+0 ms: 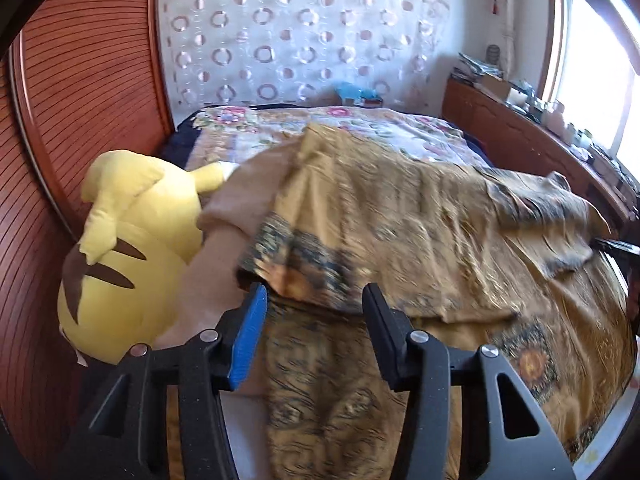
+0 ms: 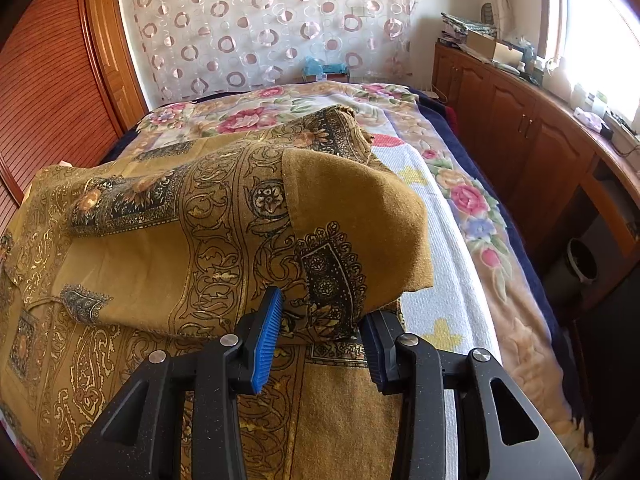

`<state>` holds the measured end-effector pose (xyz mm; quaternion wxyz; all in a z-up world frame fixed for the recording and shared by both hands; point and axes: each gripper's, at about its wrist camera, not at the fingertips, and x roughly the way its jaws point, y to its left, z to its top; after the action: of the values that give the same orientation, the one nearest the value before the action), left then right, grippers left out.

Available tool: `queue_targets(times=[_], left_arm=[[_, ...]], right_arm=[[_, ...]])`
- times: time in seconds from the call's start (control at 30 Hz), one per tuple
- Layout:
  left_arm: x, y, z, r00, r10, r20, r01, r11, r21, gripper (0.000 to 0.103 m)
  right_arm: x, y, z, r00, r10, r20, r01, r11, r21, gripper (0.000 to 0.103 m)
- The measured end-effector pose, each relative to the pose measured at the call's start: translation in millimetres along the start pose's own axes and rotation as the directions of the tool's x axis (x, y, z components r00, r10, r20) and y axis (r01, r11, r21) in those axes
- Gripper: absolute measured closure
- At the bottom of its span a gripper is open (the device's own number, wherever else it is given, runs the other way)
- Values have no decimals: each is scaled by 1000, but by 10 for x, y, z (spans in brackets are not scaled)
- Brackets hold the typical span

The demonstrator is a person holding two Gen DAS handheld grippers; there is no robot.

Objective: Fold small clothes

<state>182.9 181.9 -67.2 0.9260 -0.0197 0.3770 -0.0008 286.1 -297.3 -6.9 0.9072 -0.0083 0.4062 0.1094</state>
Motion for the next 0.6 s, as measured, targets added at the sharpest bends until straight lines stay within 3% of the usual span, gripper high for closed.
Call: queue_targets(times=[0.33, 0.47, 0.53, 0.6], left_arm=[[360, 187, 105, 996, 73, -50, -74, 997, -20, 52], [401, 226, 58, 996, 67, -64, -69, 997, -30, 52], [358, 215, 43, 998, 50, -47, -51, 998, -25, 64], [298, 203, 43, 998, 58, -23, -58, 998, -21, 94]], right_arm=[[231, 71, 0, 1000, -2, 4, 2, 1000, 4, 67], [214, 41, -4, 1000, -2, 7, 2, 1000, 11, 69], [218, 31, -7, 1000, 0, 7, 0, 1000, 12, 69], [223, 32, -8, 1000, -3, 7, 3, 1000, 9, 69]])
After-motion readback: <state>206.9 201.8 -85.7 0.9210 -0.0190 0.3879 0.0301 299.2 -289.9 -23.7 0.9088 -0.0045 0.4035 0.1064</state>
